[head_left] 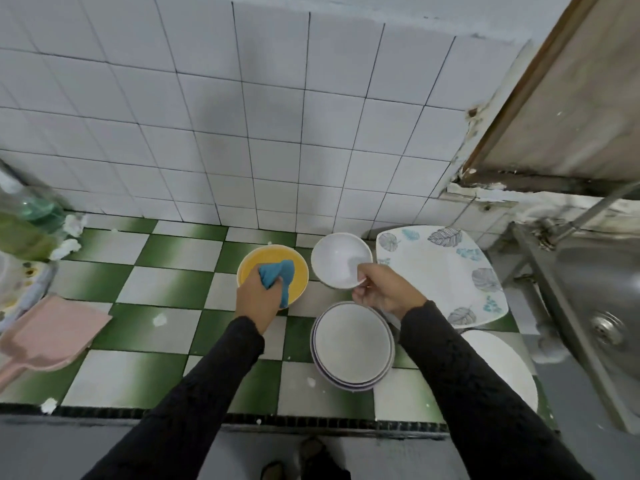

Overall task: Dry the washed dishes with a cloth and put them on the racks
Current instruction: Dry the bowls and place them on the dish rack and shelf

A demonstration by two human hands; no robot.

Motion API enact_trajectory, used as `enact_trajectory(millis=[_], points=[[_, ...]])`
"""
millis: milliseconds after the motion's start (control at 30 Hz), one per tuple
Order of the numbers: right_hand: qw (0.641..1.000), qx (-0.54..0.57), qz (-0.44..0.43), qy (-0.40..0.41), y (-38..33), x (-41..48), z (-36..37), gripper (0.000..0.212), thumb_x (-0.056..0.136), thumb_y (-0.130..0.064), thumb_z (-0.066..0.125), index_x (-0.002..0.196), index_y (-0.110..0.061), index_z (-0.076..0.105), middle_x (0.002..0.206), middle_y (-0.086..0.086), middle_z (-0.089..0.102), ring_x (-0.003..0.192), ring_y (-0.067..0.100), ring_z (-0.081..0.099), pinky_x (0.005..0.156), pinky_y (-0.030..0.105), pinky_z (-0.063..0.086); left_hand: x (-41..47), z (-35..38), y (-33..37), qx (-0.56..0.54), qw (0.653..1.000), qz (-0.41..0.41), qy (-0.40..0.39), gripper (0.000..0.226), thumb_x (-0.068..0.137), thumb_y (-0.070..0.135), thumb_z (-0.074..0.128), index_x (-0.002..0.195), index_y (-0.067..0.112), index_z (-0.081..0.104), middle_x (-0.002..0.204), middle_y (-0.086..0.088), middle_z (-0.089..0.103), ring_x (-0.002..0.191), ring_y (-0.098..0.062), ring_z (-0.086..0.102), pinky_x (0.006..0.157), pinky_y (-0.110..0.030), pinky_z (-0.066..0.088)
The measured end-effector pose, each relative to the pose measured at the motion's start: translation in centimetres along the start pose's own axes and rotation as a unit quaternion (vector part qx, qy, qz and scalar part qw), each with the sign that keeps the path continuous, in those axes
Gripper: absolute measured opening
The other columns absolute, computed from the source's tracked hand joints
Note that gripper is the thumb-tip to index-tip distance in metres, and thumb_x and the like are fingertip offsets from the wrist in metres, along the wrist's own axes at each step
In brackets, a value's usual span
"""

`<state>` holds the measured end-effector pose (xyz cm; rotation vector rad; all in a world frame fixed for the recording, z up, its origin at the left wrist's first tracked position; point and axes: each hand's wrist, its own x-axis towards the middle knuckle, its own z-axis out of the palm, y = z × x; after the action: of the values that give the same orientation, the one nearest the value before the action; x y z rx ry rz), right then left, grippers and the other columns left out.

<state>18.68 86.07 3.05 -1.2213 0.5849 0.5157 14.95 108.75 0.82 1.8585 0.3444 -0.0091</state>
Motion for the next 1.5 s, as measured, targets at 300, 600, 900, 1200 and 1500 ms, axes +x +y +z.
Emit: enact_trajectory(millis=[300,600,900,1200,1500], points=[[0.942,-0.304,-0.14,-0.023,1.8,-5.1,-4.4,0.064,0.072,0.004,0.075,0.124,-0.014,0.042,0.12,0.008,0.047,0.109,0.027,0.056,0.086,0.035,0.058,-3.6,2.1,0.6,-0.012,1.0,-0.007,-0.027,0.017,0.097,0.013,0.056,0.114,0.01,0.054,0.105,-0.009,0.059,0.095,-0.023,0.057,0.08,-0.034,0.048],[0.838,-0.492,-0.231,-0.05,0.0,-7.1,-7.3,0.079,0.079,-0.005,0.081,0.129,-0.032,0.026,0.127,0.001,0.037,0.116,0.018,0.041,0.071,0.008,0.043,-4.9,4.5,2.3,-0.02,1.0,0.013,0.011,0.019,0.099,0.016,0.056,0.115,0.006,0.052,0.097,-0.011,0.058,0.077,-0.015,0.054,0.074,-0.034,0.052],[0.978,-0.075,-0.107,-0.164,0.8,-7.8,-8.0,0.089,0.073,0.01,0.075,0.139,-0.024,0.026,0.134,0.016,0.036,0.121,0.033,0.047,0.089,0.043,0.06,-8.4,9.0,5.5,-0.099,0.981,0.108,0.125,0.024,0.097,0.015,0.058,0.119,0.021,0.048,0.095,0.0,0.057,0.082,-0.01,0.054,0.066,-0.013,0.047],[0.951,0.19,-0.046,-0.241,1.8,-6.3,-5.1,0.071,0.096,-0.058,0.053,0.148,-0.01,0.044,0.146,0.023,0.052,0.133,0.04,0.052,0.113,0.054,0.041,-9.5,11.8,6.2,0.169,0.954,0.237,-0.077,0.051,0.095,0.012,0.058,0.144,0.021,0.045,0.132,0.002,0.055,0.122,-0.015,0.052,0.105,-0.027,0.043],[0.941,0.292,-0.044,-0.167,1.9,-6.0,-3.2,0.079,0.076,-0.044,0.085,0.139,-0.008,0.054,0.126,0.021,0.067,0.115,0.035,0.067,0.087,0.046,0.059,-11.5,13.8,13.2,-0.52,0.848,-0.07,-0.074,0.026,0.098,0.019,0.056,0.123,0.014,0.056,0.119,-0.016,0.063,0.114,-0.029,0.061,0.094,-0.041,0.053]])
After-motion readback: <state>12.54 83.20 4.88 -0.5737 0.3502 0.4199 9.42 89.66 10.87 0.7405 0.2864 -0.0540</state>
